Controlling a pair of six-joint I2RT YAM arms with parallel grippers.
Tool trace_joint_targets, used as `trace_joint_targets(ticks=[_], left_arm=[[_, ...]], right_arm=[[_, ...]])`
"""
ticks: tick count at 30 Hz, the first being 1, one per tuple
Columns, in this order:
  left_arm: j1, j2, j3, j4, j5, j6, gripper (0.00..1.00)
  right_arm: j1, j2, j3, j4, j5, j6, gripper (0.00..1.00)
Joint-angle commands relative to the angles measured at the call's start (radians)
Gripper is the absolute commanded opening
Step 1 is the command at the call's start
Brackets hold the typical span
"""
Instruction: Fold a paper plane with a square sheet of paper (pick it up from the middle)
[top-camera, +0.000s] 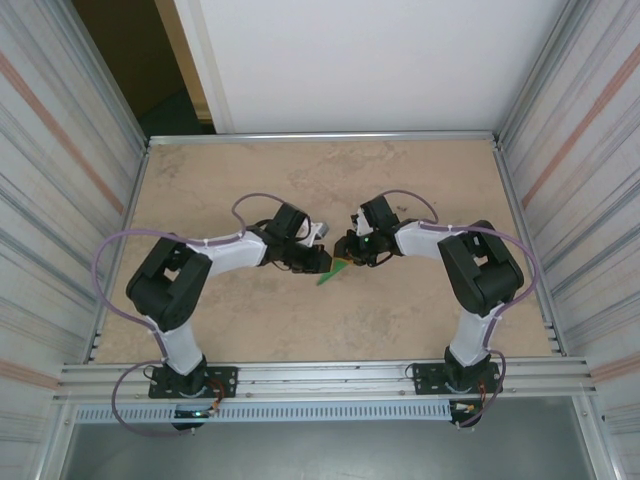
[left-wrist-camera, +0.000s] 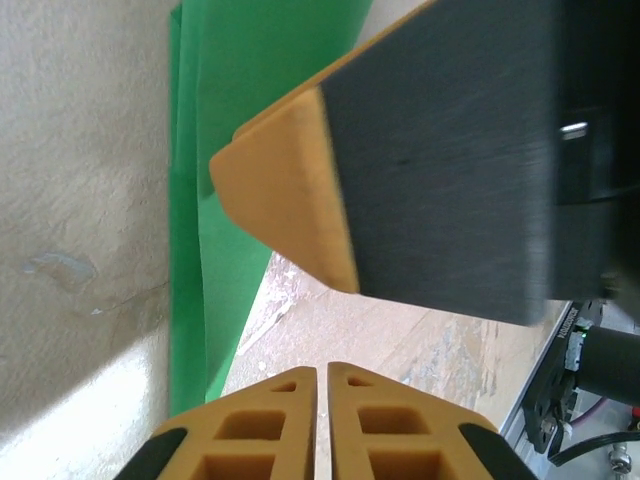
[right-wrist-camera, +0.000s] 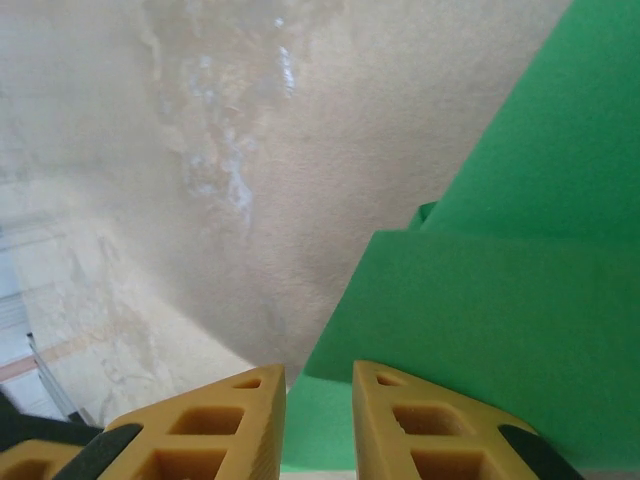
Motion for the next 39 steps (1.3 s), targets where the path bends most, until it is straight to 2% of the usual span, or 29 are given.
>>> trace_joint_targets(ticks=[1,39], left_arm=[[-0.003,0.028,0.012,0.001,0.012,-0.002,0.10],[0.004,0.097,-0.020,0.023,-0.013,-0.008,0.08]], right_arm=[[-0.008,-0.037,-0.007,0.013,-0.017,-0.022,0.23],[0.003,0.049,0.031,-0.031,0.002,-0.030,0.22]])
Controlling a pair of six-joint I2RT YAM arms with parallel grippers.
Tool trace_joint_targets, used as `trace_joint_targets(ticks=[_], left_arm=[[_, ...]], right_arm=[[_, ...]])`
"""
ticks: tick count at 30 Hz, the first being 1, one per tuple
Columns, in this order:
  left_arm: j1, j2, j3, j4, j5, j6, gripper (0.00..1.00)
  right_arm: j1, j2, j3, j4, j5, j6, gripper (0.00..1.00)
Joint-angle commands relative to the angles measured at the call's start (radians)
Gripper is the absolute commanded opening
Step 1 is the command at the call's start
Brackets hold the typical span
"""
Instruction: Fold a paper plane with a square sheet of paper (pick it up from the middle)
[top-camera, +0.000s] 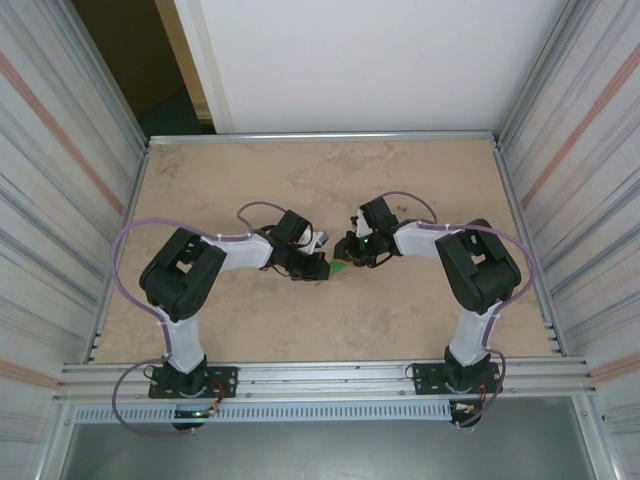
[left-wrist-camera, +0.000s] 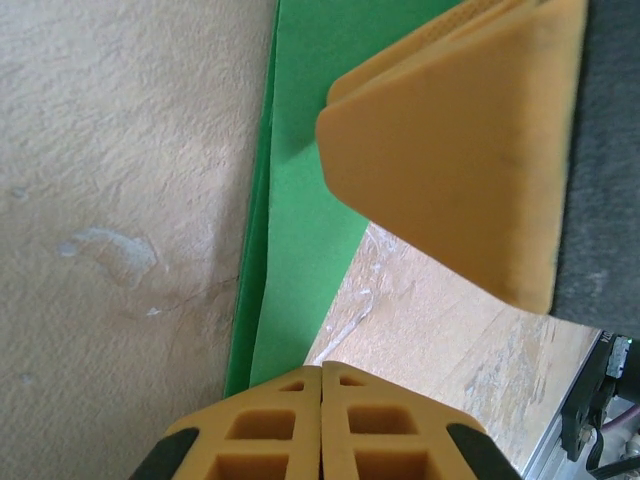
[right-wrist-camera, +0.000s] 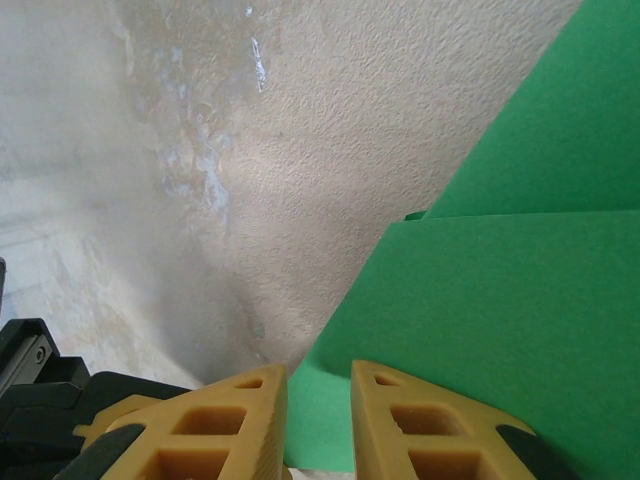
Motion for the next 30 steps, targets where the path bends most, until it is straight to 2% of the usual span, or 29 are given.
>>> trace_joint_targets(ticks=[1,25,30], left_arm=[[0.005,0.015,-0.011,0.008,-0.012,0.001,0.08],[0.014,0.012,-0.015,0.005,-0.015,0.006,0.08],[0.014,-0.028,-0.009,0.013,0.001,-0.007,0.08]], right_arm=[[0.002,0.019,0.031,-0.030,0.001,-0.026,0.22],[0.006,0.064,0.064,-0.110,0.049,-0.040,0.21],[0.008,0.072,0.080,-0.142,0.061,-0.047,0.21]])
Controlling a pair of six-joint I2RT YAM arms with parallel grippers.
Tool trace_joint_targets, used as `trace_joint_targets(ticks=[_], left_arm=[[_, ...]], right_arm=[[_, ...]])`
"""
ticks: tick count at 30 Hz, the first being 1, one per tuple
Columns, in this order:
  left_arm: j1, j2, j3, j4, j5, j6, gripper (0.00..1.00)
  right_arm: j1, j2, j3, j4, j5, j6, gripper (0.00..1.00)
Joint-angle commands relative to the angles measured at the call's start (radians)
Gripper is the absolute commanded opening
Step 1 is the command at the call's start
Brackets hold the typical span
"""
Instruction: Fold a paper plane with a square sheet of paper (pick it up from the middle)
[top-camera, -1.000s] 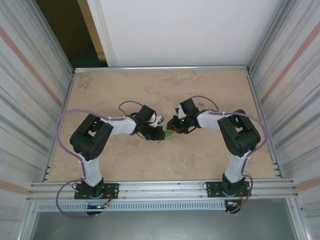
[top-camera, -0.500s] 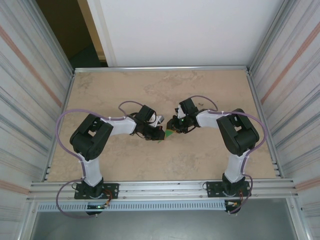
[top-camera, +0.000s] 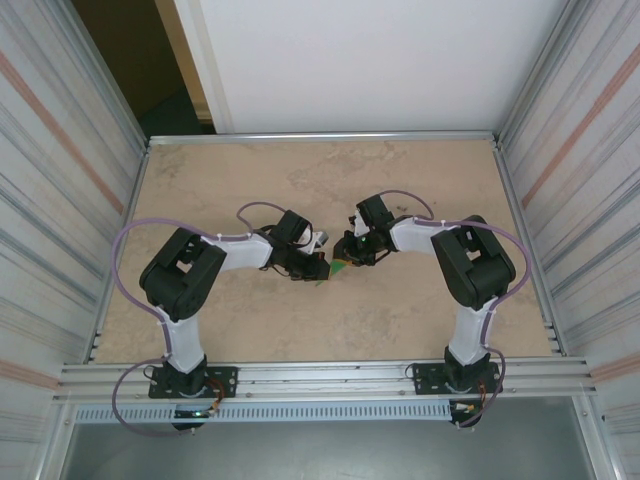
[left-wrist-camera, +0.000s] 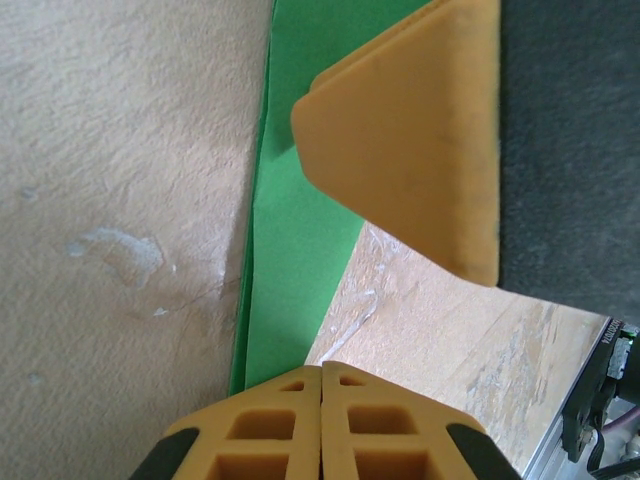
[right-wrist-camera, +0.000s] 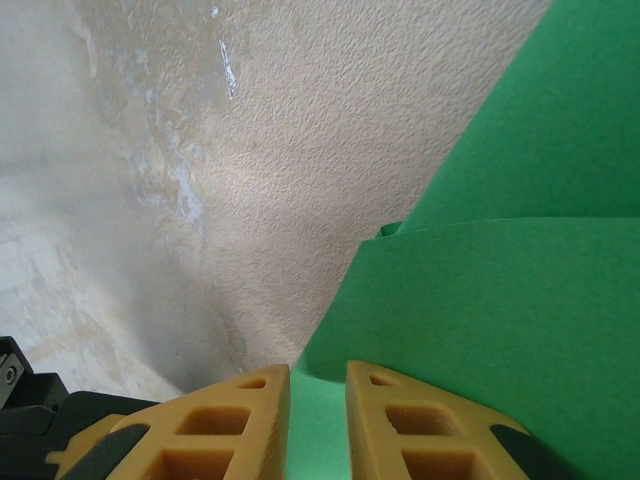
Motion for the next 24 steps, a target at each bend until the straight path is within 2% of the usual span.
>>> trace_joint_targets(ticks=[1,5,13,24], left_arm=[[0.010,-0.041,-0.007,0.017,0.003,-0.010,0.08],[0.010,-0.060,0.004,0.021,-0.001,-0.017,0.09],[0.009,0.006,0.032,0.003,0.010,-0.017,0.08],[0.012,0.033,0.023,-0.028,-0.029,0.000,0.07]], right_arm=[[0.006,0.031,0.020,-0.066,0.043,-0.029,0.21],[0.006,0.034,0.021,-0.071,0.047,-0.030,0.20],[0.007,0.048,0.026,-0.080,0.046,-0.030,0.19],[0.011,0.061,0.033,-0.104,0.058,-0.037,0.19]])
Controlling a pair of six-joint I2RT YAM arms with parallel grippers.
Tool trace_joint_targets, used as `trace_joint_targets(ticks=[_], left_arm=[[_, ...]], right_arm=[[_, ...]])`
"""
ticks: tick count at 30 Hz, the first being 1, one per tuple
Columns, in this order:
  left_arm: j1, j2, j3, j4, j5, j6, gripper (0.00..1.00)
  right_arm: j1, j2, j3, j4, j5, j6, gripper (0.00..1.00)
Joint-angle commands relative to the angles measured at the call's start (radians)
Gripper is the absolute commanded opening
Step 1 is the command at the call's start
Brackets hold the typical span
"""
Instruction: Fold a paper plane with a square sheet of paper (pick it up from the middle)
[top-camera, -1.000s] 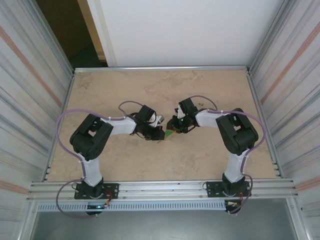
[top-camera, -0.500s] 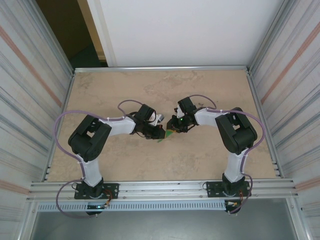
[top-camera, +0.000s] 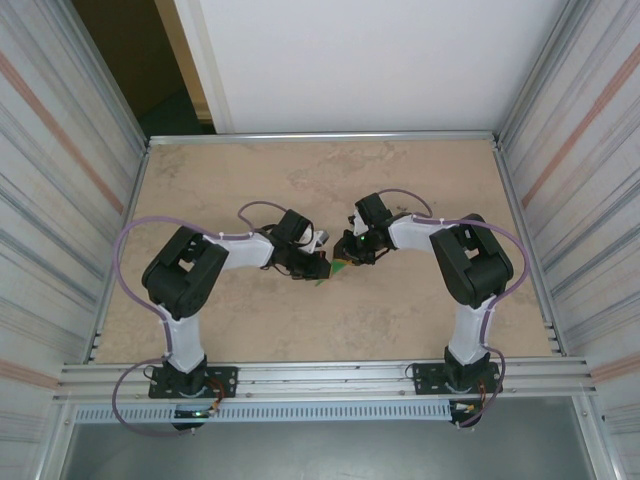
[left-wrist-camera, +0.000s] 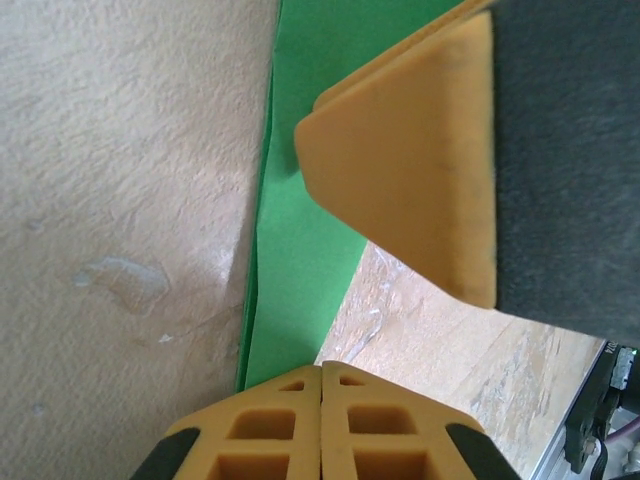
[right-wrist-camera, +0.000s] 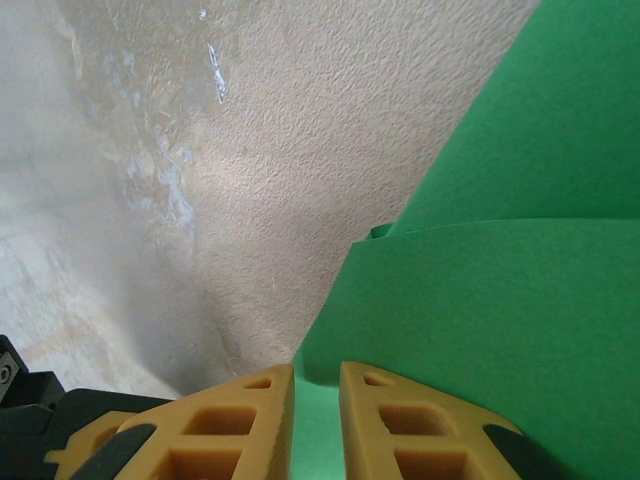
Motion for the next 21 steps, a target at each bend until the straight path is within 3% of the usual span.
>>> trace_joint_targets(ticks=[1,21], left_arm=[[0.012,0.014,0.007,-0.032,-0.019,0.004,0.07],[0.041,-0.006,-0.101,0.021,0.007,0.013,0.05]], right_arm=[[0.009,0.046,0.003,-0.065,0.054,-0.032,0.19],[0.007,0.092,0.001,-0.140,0.107,-0.087,0.15]])
